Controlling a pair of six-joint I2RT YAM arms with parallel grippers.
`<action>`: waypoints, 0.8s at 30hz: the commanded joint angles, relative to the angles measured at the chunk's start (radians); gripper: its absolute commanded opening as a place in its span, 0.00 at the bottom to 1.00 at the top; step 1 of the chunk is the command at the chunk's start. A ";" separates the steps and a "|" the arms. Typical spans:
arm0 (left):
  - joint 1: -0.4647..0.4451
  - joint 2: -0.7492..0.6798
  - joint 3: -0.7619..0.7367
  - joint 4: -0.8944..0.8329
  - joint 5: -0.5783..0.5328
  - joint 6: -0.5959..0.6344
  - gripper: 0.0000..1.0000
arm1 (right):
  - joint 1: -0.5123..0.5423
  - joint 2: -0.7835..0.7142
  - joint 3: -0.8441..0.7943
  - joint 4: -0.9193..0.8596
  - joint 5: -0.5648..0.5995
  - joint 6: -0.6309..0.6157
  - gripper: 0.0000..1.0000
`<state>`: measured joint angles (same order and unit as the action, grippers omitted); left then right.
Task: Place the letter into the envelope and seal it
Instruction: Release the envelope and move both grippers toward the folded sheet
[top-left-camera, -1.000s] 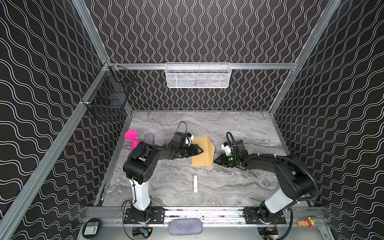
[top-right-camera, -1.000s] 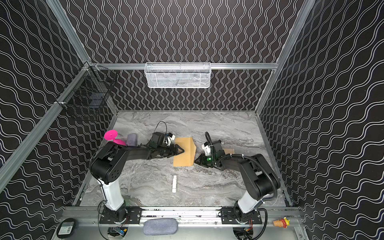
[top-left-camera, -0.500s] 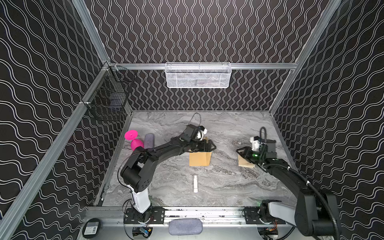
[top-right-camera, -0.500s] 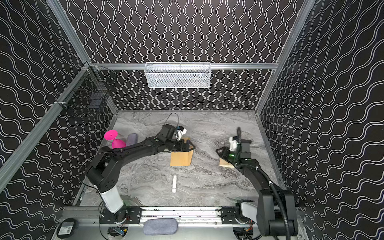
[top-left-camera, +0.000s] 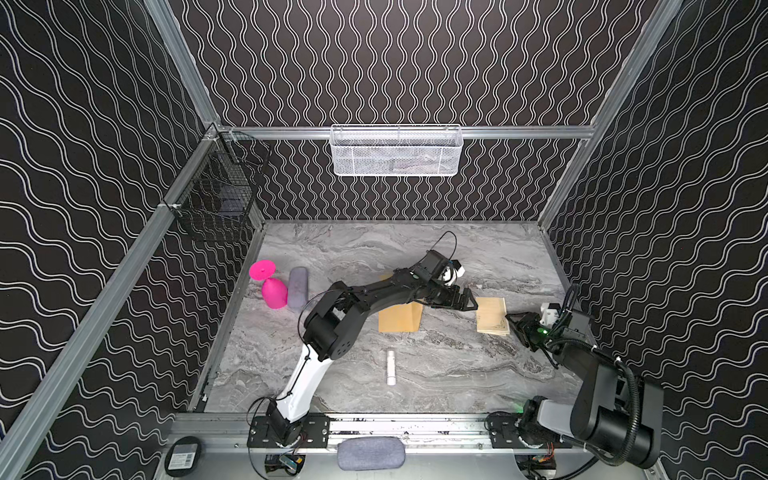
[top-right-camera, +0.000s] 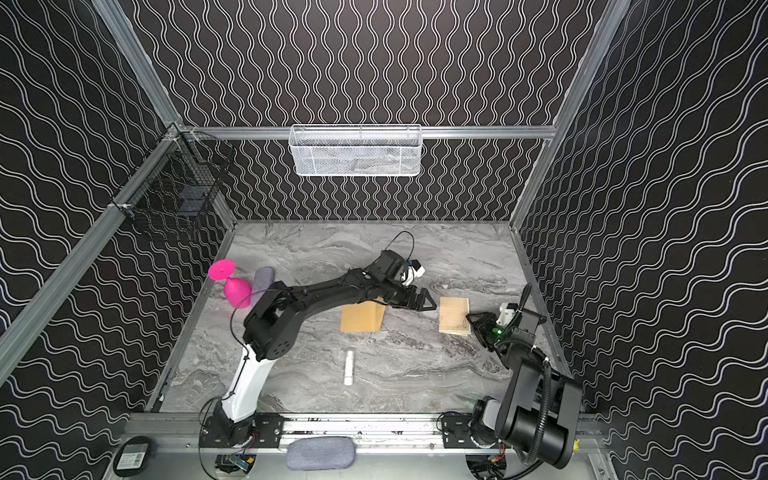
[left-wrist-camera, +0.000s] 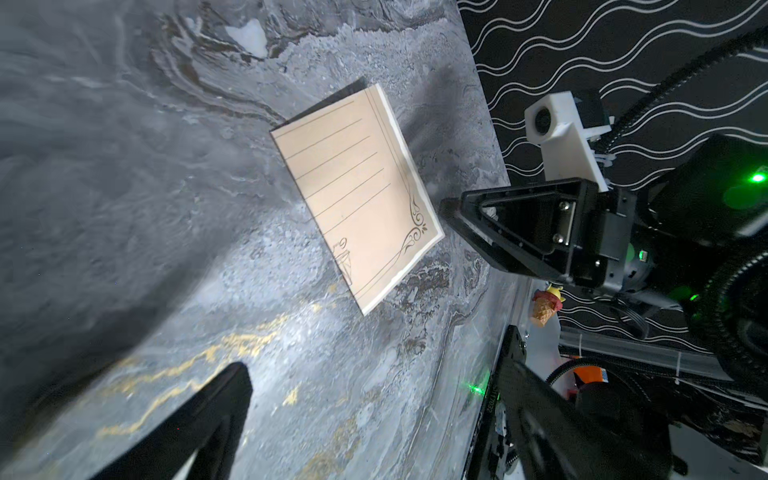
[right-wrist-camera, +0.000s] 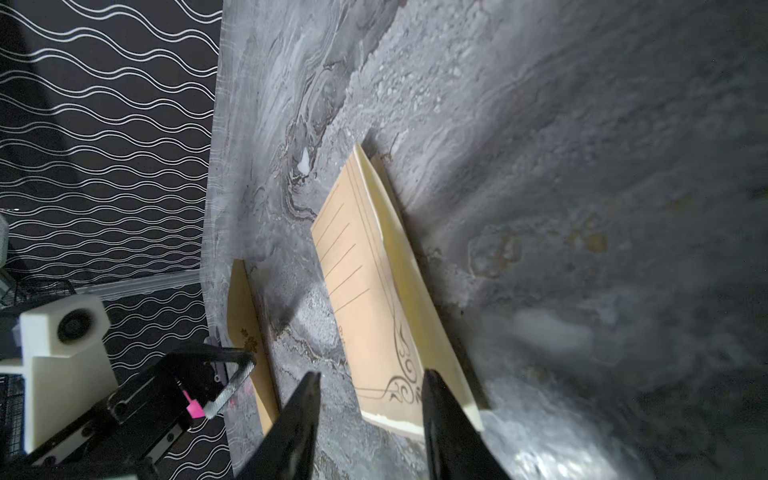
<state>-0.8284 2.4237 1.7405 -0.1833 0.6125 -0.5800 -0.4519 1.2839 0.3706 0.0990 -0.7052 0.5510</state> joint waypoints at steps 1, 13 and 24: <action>-0.009 0.064 0.076 -0.012 0.041 -0.030 0.97 | -0.021 0.011 -0.004 0.024 -0.013 -0.030 0.43; -0.021 0.173 0.108 0.077 0.061 -0.110 0.92 | -0.034 0.107 -0.015 0.096 -0.073 -0.019 0.39; -0.029 0.218 0.125 0.115 0.092 -0.148 0.87 | -0.022 0.129 -0.030 0.174 -0.118 0.012 0.31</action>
<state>-0.8539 2.6236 1.8591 -0.0380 0.7212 -0.7071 -0.4797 1.4029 0.3443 0.2199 -0.7940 0.5430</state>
